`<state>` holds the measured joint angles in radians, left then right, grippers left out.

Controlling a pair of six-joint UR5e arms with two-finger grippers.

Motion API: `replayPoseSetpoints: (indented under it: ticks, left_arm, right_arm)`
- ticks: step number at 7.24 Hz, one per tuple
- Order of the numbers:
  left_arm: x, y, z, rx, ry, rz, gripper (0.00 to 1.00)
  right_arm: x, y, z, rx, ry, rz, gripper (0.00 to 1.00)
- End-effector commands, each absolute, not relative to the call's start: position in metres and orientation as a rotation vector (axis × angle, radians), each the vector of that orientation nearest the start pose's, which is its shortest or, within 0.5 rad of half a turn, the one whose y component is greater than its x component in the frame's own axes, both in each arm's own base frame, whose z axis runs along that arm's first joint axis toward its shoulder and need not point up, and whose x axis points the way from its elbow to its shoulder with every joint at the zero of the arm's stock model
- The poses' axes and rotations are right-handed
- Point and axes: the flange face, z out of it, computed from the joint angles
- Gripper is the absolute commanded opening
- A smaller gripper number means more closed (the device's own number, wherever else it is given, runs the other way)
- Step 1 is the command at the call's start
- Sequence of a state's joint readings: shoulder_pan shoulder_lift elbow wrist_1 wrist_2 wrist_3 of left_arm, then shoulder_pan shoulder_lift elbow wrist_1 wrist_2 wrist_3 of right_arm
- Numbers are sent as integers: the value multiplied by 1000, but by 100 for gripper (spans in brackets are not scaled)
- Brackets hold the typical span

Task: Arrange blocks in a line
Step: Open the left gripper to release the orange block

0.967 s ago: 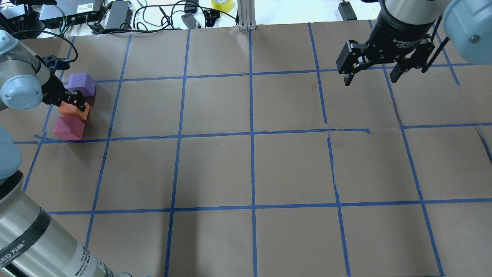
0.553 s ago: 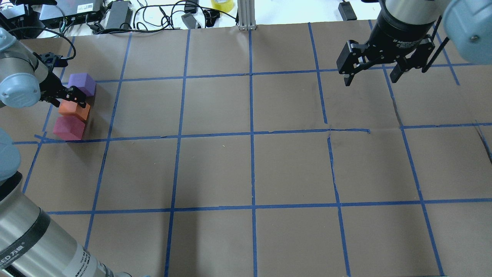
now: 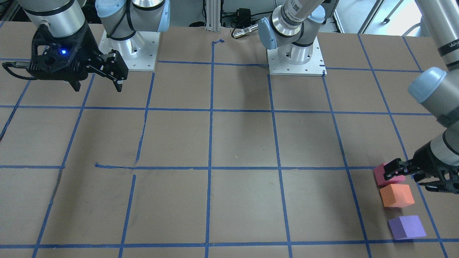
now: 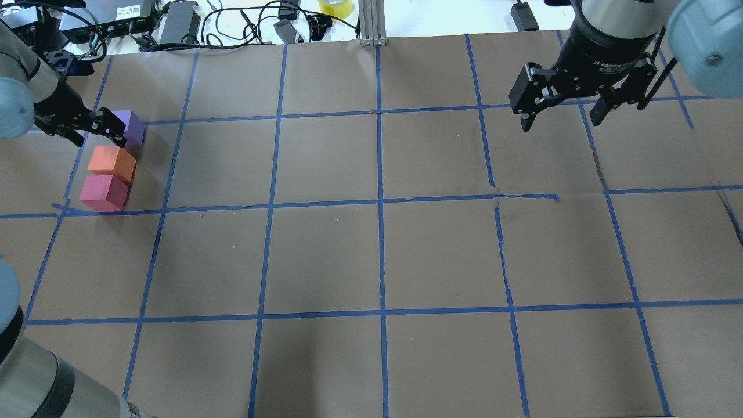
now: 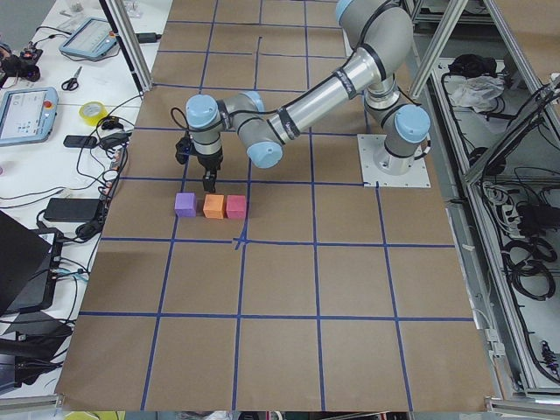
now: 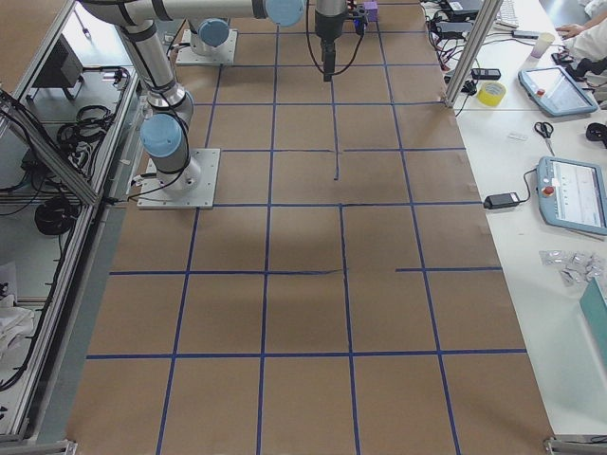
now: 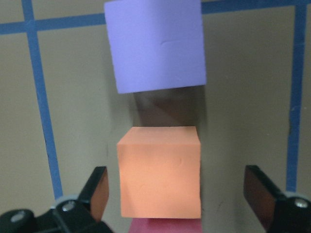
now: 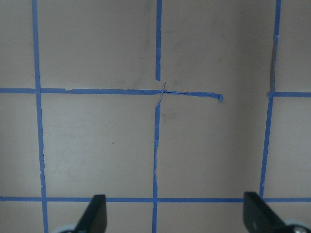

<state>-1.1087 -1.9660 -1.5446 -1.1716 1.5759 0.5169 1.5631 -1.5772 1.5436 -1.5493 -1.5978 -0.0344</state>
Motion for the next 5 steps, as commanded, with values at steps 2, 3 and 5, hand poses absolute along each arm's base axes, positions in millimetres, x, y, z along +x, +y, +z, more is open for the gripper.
replayPoseSetpoints:
  ticks: [2, 3, 5]
  left_arm:
    - [104, -551, 430, -59, 3150, 41, 91]
    - [66, -543, 453, -175, 3136, 3, 91]
    - [-69, -544, 462, -363, 3105, -22, 93]
  right_arm:
    - [125, -491, 500, -44, 3189, -8, 100]
    - [125, -491, 500, -44, 3187, -8, 100]
    - [125, -491, 500, -41, 3187, -8, 100]
